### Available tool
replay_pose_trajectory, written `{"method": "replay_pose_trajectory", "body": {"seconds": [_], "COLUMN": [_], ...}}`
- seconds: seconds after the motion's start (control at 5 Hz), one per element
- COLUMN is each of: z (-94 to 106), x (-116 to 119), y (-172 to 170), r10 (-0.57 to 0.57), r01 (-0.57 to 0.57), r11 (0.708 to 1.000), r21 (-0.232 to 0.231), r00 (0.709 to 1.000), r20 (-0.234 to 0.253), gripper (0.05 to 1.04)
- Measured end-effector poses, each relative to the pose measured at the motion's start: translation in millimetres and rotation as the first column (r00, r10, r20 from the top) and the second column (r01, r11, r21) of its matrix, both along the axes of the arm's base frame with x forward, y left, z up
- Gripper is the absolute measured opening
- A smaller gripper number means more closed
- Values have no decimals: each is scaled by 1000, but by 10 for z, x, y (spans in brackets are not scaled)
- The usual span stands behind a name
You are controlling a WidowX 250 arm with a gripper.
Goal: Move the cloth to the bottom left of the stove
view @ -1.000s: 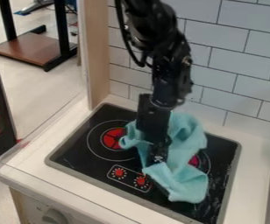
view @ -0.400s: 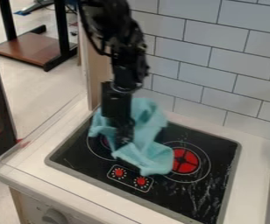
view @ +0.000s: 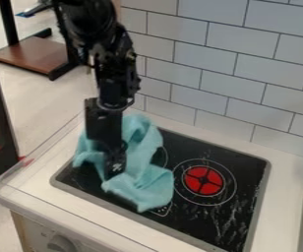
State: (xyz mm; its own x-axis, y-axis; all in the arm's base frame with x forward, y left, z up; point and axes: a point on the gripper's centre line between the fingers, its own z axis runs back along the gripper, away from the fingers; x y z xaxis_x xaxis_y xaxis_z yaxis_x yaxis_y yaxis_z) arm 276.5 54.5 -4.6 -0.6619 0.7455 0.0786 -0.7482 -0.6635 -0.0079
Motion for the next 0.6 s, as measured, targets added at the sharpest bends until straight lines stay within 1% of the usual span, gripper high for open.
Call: {"method": "replay_pose_trajectory", "body": {"seconds": [0.2, 0.4, 0.6], "z": [9, 63, 119], "x": [-265, -351, -333], "y": [-40, -29, -38], "r10": [13, 19, 22], "r01": [-13, -18, -22], "r11": [1000, 1000, 1000], "r21": [-5, 11, 6], "r00": [999, 999, 1000], "r20": [-29, -27, -8], "gripper": [998, 998, 999]}}
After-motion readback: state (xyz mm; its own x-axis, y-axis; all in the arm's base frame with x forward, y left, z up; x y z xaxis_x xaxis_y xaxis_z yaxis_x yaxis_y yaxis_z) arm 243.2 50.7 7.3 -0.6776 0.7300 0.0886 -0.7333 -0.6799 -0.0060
